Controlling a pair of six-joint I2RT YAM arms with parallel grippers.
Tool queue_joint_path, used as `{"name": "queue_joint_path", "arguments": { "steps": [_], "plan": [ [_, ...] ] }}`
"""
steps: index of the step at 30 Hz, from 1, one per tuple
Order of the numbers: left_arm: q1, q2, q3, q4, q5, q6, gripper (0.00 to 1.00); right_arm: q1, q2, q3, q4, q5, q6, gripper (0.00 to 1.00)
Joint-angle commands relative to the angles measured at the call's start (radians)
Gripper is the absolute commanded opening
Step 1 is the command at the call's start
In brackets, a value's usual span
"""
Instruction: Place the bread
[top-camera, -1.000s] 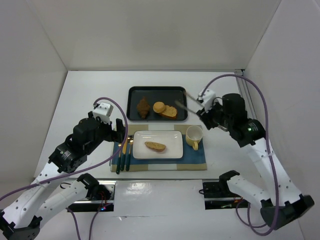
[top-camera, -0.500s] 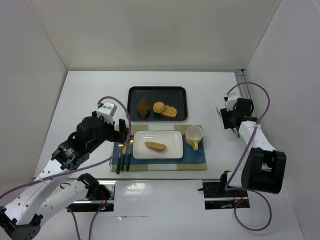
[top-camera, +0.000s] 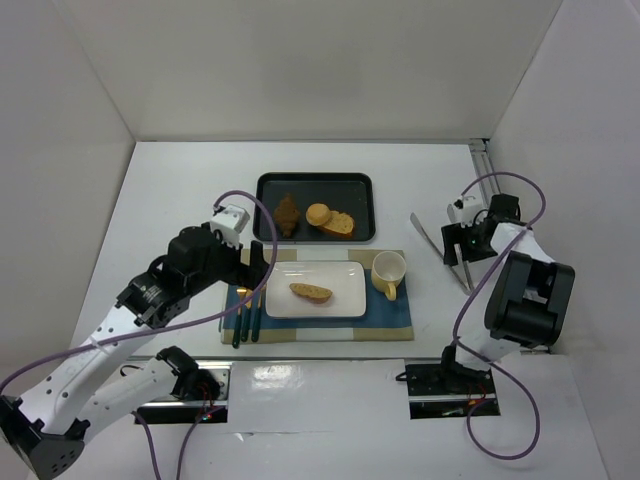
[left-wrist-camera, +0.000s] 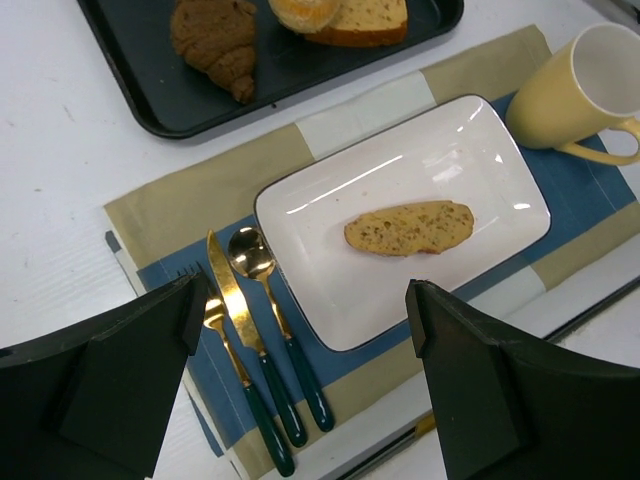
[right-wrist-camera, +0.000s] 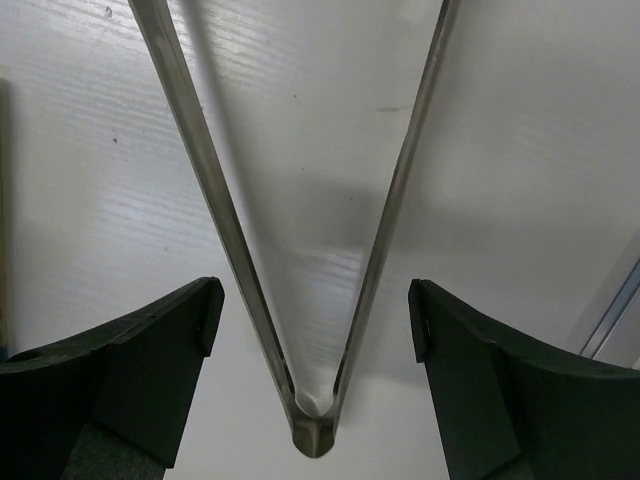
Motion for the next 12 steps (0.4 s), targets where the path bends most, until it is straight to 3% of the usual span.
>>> {"name": "queue_joint_path", "arguments": {
  "steps": [1,4,5,8,12],
  "plan": [
    [-0.001,0.026,0.001,0.063,0.088,0.034,1.00,-0.041,-0.075,0.013,-0.054,-0.091,-0.050,0.87],
    [-0.001,0.050,0.001,0.097,0.192,0.034,1.00,-0.056,-0.166,0.013,-0.103,-0.144,-0.077,0.89],
    [-0.001,0.061,0.001,0.097,0.209,0.034,1.00,-0.056,-0.193,0.013,-0.117,-0.145,-0.077,1.00],
    [-0.001,0.144,0.025,0.107,0.248,0.034,1.00,-0.056,-0.331,0.042,-0.131,-0.210,-0.068,1.00],
    [-0.001,0.279,0.083,0.107,0.283,0.034,0.92,-0.056,-0.546,0.001,-0.054,-0.316,0.014,1.00]
  ]
}}
